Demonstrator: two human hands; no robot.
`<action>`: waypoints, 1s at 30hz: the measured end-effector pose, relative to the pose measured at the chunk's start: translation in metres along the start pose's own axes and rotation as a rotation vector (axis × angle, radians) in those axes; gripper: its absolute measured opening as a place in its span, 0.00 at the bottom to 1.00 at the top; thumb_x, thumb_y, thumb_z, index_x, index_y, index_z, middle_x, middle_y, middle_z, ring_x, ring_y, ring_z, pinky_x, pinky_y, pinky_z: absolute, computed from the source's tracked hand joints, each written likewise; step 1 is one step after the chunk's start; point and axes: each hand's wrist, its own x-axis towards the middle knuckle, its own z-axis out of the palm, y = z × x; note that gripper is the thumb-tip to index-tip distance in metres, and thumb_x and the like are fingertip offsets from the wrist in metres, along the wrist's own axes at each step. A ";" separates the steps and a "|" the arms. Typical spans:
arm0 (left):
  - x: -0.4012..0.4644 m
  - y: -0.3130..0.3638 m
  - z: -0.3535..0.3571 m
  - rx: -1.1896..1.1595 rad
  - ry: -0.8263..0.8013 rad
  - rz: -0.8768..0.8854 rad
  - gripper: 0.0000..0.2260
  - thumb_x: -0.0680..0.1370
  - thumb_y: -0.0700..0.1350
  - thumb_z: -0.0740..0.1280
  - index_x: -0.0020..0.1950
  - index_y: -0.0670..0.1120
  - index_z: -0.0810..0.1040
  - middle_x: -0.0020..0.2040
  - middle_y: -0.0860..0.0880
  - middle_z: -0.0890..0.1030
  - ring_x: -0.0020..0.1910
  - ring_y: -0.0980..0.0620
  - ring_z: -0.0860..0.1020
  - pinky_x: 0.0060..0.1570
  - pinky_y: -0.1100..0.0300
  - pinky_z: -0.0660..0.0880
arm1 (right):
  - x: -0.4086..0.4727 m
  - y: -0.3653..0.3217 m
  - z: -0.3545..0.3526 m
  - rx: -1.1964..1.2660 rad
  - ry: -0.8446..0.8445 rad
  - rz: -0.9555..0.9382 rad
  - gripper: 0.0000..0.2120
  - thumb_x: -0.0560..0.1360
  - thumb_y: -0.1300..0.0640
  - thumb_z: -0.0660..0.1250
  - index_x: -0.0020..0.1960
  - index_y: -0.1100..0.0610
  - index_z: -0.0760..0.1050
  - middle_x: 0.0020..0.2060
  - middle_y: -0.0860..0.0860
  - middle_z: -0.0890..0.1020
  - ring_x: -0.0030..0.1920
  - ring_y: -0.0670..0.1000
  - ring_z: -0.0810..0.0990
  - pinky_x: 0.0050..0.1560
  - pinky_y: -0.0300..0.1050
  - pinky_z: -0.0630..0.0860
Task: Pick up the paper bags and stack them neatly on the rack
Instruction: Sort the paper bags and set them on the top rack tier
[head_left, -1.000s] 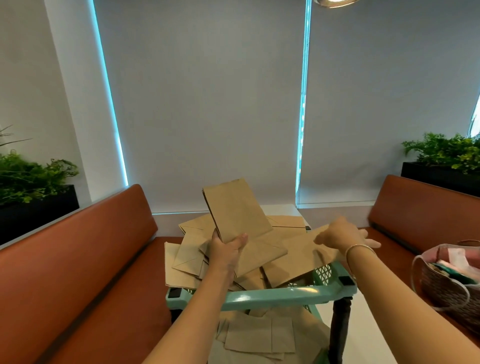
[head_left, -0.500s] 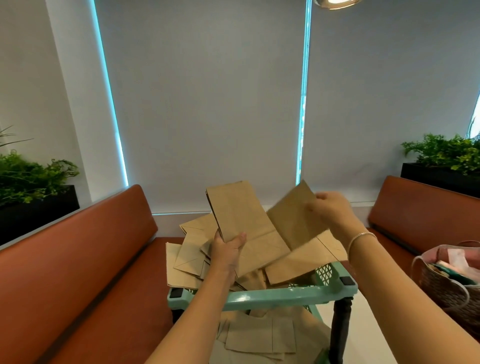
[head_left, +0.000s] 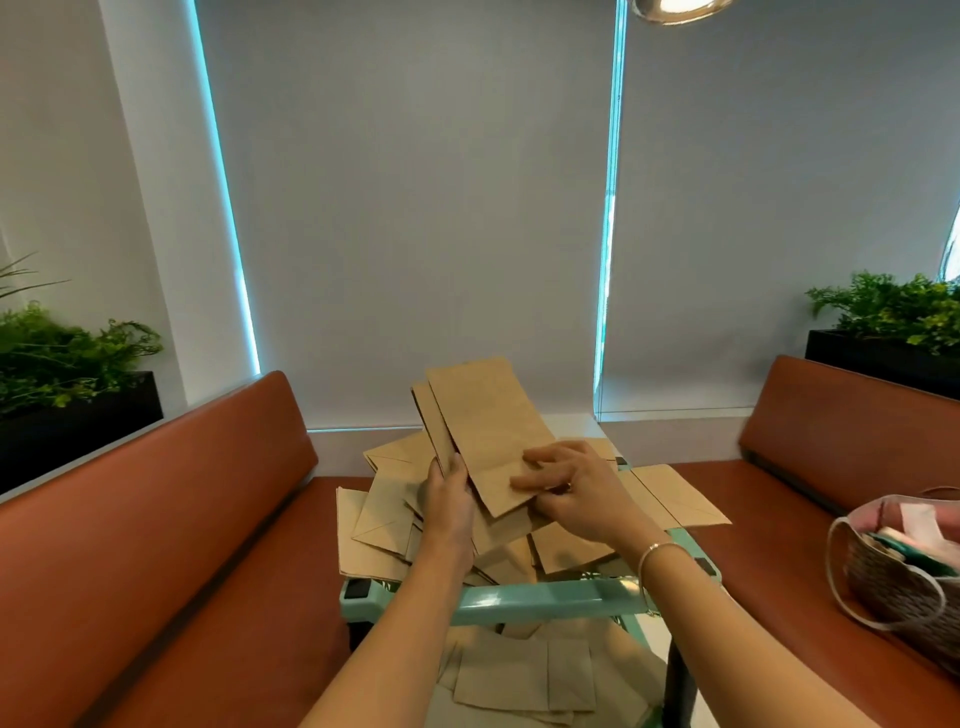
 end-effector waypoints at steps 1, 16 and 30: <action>0.000 0.000 0.000 0.022 0.010 -0.001 0.19 0.83 0.49 0.52 0.74 0.48 0.61 0.69 0.45 0.69 0.65 0.46 0.70 0.63 0.53 0.66 | -0.001 0.000 0.002 0.003 0.006 -0.005 0.13 0.74 0.59 0.66 0.58 0.49 0.80 0.65 0.45 0.73 0.66 0.47 0.62 0.62 0.33 0.55; 0.006 -0.006 -0.004 -0.100 -0.039 0.000 0.24 0.77 0.39 0.66 0.72 0.47 0.63 0.64 0.44 0.75 0.62 0.45 0.74 0.65 0.43 0.70 | 0.004 -0.009 0.012 0.855 0.216 0.553 0.26 0.75 0.54 0.67 0.70 0.54 0.64 0.59 0.51 0.72 0.59 0.53 0.72 0.55 0.47 0.73; 0.021 0.071 0.007 -0.323 -0.152 0.207 0.20 0.76 0.36 0.66 0.66 0.49 0.71 0.54 0.47 0.79 0.55 0.46 0.78 0.57 0.47 0.75 | 0.001 0.005 0.006 1.363 0.072 0.429 0.24 0.73 0.69 0.65 0.66 0.53 0.71 0.60 0.58 0.74 0.56 0.60 0.76 0.47 0.51 0.80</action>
